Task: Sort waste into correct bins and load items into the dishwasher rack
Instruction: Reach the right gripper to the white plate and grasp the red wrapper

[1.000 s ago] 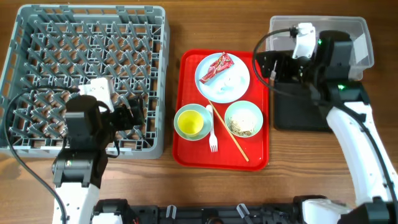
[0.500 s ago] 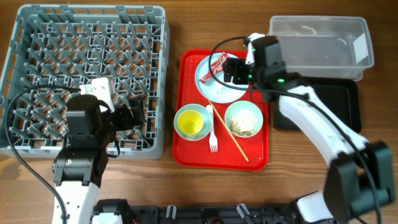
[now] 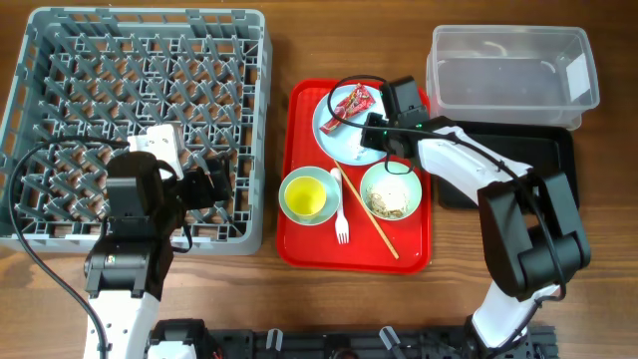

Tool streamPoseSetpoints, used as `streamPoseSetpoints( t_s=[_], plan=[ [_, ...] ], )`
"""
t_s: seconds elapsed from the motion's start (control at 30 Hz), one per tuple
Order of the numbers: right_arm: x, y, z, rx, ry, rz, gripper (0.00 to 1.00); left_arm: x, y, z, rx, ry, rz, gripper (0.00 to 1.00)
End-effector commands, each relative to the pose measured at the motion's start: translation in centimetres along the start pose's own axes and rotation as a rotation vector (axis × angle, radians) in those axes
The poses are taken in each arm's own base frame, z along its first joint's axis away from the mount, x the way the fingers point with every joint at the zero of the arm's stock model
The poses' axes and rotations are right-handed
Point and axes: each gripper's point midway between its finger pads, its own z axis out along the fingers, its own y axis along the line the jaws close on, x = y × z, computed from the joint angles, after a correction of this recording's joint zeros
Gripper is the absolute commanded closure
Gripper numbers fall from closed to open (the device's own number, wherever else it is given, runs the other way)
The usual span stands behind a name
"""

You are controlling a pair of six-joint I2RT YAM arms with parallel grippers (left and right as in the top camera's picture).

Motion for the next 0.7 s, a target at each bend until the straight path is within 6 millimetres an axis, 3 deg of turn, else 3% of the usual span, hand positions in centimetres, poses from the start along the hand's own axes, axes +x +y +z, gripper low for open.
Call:
streamPoseSetpoints(
  t_s=[0.0,0.07,0.13,0.23,0.27,0.3,0.4,0.5,0.6,0.67],
  plan=[
    [-0.4,0.8,0.0,-0.027,0.001,0.018,0.83,-0.9,-0.1,-0.3,-0.003,-0.023,-0.004,0.00],
    [-1.9,1.3,-1.4,-0.047,-0.042,0.020,0.91,-0.9,-0.1,-0.3,-0.003,-0.023,-0.004,0.00],
    [-4.1,1.6,-3.6,-0.071,-0.107,0.004,0.91,-0.9,-0.1,-0.3,-0.003,-0.023,-0.004,0.00],
    [-9.2,0.6,-8.7,-0.040,-0.286,0.002,0.91,-0.9,-0.1,-0.3,-0.003,-0.023,-0.004,0.00],
    [-10.7,-0.3,-10.4,-0.017,-0.345,0.019,0.91,-0.9,-0.1,-0.3,-0.003,-0.023,-0.004,0.00],
    [-13.4,-2.9,-13.7,0.050,-0.460,0.073,0.92,-0.9,-0.1,-0.3,-0.003,-0.023,-0.004,0.00],
    [-16.0,-7.6,-16.8,0.157,-0.575,0.159,0.91,-0.9,-0.1,-0.3,-0.003,-0.023,-0.004,0.00],
    [-17.2,-10.8,-17.4,0.181,-0.600,0.208,0.60,-0.9,-0.1,-0.3,-0.003,-0.023,-0.004,0.00],
    [-17.9,-9.2,-17.7,0.080,-0.585,0.062,0.36,-0.9,-0.1,-0.3,-0.003,-0.023,-0.004,0.00],
    [-18.3,-7.8,-18.6,0.044,-0.582,0.020,0.35,-0.9,-0.1,-0.3,-0.003,-0.023,-0.004,0.00]
  ],
)
